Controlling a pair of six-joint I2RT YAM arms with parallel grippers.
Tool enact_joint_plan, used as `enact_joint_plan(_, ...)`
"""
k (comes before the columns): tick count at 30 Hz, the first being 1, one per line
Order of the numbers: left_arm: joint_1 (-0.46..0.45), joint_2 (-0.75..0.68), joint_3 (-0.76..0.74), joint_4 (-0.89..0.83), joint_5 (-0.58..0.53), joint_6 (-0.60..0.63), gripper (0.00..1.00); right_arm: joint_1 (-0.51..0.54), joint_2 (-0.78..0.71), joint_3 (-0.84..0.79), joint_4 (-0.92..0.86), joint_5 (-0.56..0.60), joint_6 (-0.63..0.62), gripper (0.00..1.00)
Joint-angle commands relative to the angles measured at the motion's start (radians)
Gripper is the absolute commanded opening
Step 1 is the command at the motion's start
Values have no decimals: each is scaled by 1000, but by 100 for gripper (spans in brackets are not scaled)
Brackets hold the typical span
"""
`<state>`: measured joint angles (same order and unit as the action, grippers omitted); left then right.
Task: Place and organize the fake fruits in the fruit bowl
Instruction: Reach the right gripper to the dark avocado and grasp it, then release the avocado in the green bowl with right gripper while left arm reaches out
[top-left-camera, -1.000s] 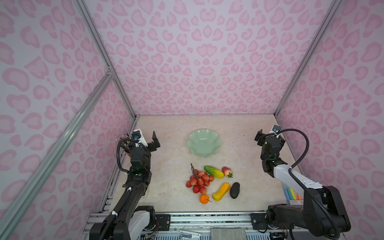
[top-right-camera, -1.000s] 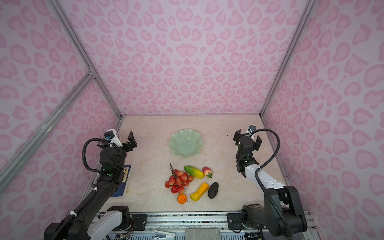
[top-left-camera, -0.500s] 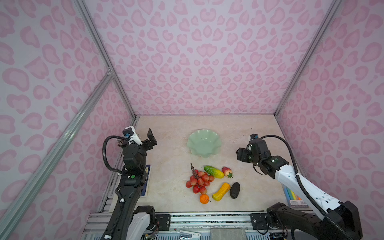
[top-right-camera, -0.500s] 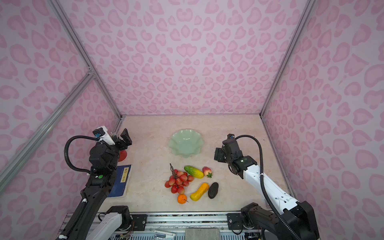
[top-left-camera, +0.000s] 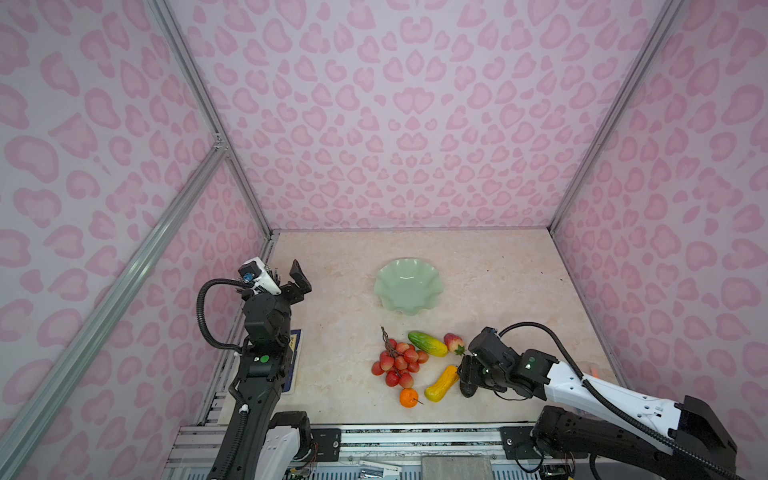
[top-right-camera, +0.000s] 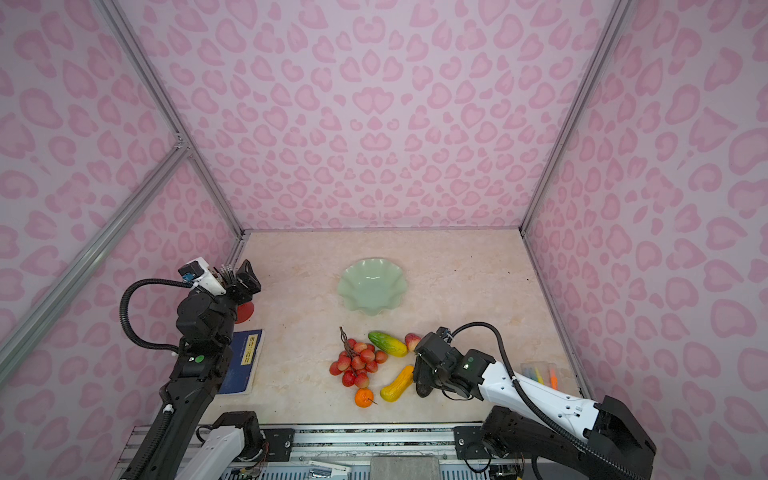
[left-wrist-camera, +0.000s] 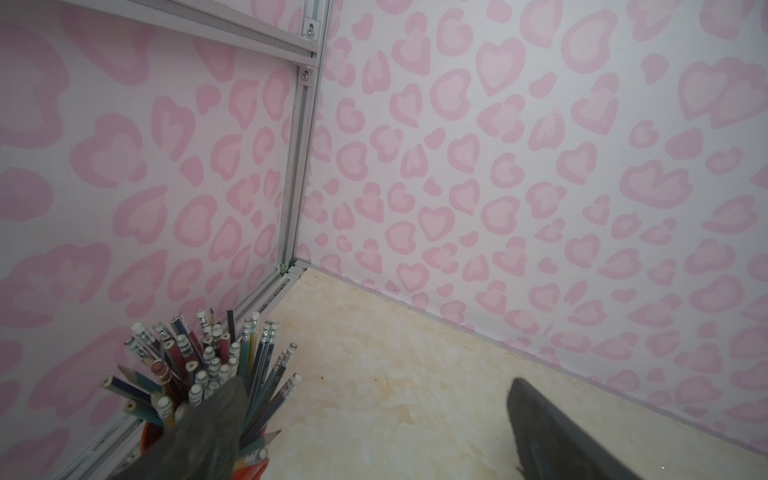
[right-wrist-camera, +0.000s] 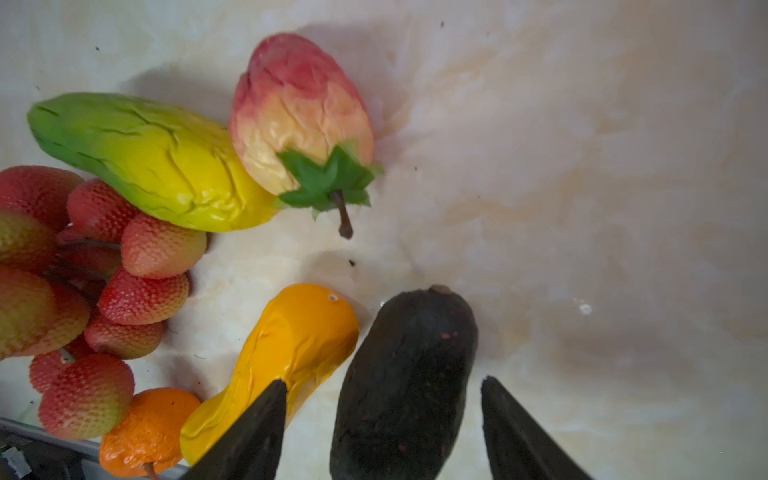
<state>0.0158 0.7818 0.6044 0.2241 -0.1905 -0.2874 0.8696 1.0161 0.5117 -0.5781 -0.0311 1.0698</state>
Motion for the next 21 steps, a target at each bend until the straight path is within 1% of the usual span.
enact_joint_plan(1,4,4,6,9,16,-22,99,3,-5,-39,67,-3,95,70)
enact_joint_plan(3,4,2,5,8,17,-21,98,2,-7,-56,81,7,102,67)
enact_joint_plan(8,7,9,5,8,13,-24,98,-9,-16,-91,105,63,116,55)
enact_joint_plan(11,9,12,6,6,17,-23,98,-23,-39,-96,120,105,110,45)
enact_joint_plan(13,9,15,6,3,15,-22,98,-29,-60,-71,87,139,89,40)
enact_joint_plan(15,9,17,8,-1,8,-23,98,-36,-80,-22,29,195,39,37)
enact_joint_plan(18,11,16,8,-3,-10,-25,98,-83,-82,94,-32,256,-103,34)
enact_joint_plan(21,13,19,8,-9,-16,-25,98,-135,1,235,-5,269,-266,33)
